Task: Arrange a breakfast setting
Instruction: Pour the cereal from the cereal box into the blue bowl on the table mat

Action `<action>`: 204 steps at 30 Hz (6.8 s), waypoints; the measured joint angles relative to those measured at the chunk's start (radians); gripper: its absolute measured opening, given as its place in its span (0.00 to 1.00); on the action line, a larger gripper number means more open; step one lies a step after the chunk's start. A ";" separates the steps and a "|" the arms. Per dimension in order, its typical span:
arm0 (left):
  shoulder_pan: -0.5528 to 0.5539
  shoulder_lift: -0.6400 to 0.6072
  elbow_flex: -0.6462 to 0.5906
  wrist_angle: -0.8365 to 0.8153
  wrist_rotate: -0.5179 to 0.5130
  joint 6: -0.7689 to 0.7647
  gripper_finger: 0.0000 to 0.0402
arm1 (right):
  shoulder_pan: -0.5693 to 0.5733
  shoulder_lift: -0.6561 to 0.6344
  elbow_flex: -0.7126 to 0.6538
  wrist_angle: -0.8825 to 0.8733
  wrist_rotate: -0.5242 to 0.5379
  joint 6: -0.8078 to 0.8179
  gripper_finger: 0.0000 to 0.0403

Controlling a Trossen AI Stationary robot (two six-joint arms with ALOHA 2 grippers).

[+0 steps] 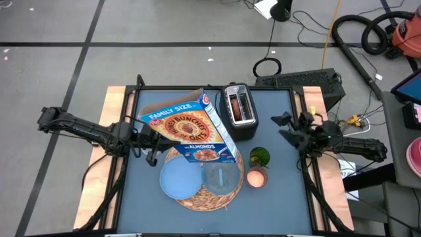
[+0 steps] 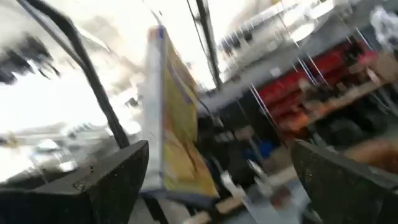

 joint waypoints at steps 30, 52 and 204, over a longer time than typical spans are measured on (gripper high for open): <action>0.003 0.000 0.000 -0.097 -0.071 -0.008 0.01 | 0.000 0.807 0.615 0.056 -0.134 -0.234 0.95; 0.003 0.000 0.000 -0.096 -0.131 -0.008 0.01 | 0.082 1.171 0.622 0.448 -0.233 -0.238 0.95; 0.007 0.378 0.000 0.441 -0.131 0.117 0.69 | 0.083 1.040 0.812 0.599 -0.048 -0.530 0.06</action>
